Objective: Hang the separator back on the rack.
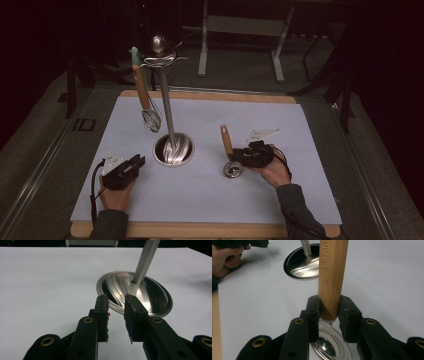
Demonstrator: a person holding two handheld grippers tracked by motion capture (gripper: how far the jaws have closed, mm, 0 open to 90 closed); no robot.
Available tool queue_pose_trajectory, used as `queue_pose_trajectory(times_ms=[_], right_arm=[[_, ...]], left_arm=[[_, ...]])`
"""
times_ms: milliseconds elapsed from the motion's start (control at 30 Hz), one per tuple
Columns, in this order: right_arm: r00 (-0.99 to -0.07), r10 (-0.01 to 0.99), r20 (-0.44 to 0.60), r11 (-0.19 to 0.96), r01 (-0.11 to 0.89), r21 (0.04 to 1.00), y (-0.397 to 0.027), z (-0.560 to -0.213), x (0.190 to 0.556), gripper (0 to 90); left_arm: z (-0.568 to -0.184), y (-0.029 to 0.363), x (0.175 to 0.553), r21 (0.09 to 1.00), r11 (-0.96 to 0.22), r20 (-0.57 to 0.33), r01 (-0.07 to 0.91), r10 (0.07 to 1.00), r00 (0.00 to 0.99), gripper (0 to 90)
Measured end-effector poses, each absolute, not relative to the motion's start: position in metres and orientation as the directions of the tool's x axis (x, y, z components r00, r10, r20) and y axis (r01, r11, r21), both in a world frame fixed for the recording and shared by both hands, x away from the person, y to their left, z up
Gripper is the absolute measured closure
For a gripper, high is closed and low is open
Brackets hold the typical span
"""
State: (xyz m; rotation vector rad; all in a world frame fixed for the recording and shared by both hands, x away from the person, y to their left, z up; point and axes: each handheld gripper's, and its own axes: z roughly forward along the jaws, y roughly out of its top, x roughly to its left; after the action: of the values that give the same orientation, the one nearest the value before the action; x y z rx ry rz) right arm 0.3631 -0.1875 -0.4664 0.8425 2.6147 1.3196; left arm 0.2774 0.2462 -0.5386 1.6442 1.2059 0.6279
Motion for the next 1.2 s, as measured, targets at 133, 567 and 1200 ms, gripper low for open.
queue_pose_trajectory(times_ms=[133, 567, 1200], right_arm=[[-0.848, 0.505, 0.161, 0.465, 0.424, 0.777, -0.185, -0.468, 0.362, 71.0], [-0.867, 0.470, 0.164, 0.443, 0.393, 0.806, -0.177, -0.469, 0.359, 71.1], [-0.878, 0.452, 0.157, 0.413, 0.362, 0.835, -0.170, -0.462, 0.357, 71.0]], left_arm=[[-0.539, 0.246, 0.277, 0.907, -0.043, -0.131, 0.419, 0.917, 0.377, 73.4], [-0.539, 0.246, 0.278, 0.906, -0.042, -0.132, 0.420, 0.917, 0.377, 73.4], [-0.539, 0.246, 0.278, 0.906, -0.042, -0.132, 0.421, 0.917, 0.377, 73.4]])
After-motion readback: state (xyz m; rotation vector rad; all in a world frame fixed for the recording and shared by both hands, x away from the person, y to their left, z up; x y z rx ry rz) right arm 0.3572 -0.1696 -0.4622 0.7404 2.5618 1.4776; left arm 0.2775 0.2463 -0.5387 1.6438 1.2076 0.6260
